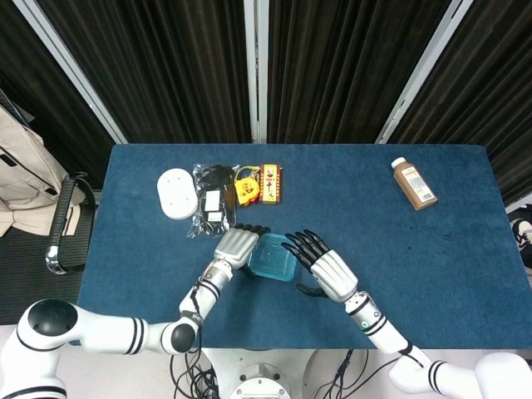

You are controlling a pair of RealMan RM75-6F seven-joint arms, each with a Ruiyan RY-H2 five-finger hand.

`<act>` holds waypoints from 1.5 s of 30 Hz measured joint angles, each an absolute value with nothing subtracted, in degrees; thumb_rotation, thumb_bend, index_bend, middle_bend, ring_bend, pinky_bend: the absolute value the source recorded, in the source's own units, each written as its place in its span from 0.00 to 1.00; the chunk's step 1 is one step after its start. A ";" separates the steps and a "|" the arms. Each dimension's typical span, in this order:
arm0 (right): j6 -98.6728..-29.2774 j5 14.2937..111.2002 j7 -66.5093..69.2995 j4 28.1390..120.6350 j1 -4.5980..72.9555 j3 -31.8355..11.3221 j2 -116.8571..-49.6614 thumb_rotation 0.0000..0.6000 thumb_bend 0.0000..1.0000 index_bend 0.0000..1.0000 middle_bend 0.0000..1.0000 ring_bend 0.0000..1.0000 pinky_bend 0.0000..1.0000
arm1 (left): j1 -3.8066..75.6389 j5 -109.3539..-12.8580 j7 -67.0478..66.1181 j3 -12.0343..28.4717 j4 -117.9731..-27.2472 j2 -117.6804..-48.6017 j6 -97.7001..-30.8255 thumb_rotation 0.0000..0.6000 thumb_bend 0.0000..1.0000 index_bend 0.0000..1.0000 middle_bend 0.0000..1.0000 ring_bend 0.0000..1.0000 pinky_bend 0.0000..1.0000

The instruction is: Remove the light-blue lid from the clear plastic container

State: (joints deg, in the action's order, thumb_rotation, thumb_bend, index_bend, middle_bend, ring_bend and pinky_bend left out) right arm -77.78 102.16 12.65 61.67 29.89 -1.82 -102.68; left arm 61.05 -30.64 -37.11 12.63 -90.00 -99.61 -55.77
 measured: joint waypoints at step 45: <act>-82.77 105.06 19.40 42.00 38.71 2.02 -110.19 1.00 0.08 0.00 0.00 0.00 0.00 | 62.93 -28.39 -36.69 12.31 -90.17 -98.60 -55.26 1.00 0.00 0.30 0.29 0.20 0.17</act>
State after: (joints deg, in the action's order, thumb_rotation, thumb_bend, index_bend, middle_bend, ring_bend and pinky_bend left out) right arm -82.77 105.06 19.40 42.00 38.71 2.02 -110.19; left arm 62.93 -28.39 -36.69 12.31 -90.17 -98.60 -55.26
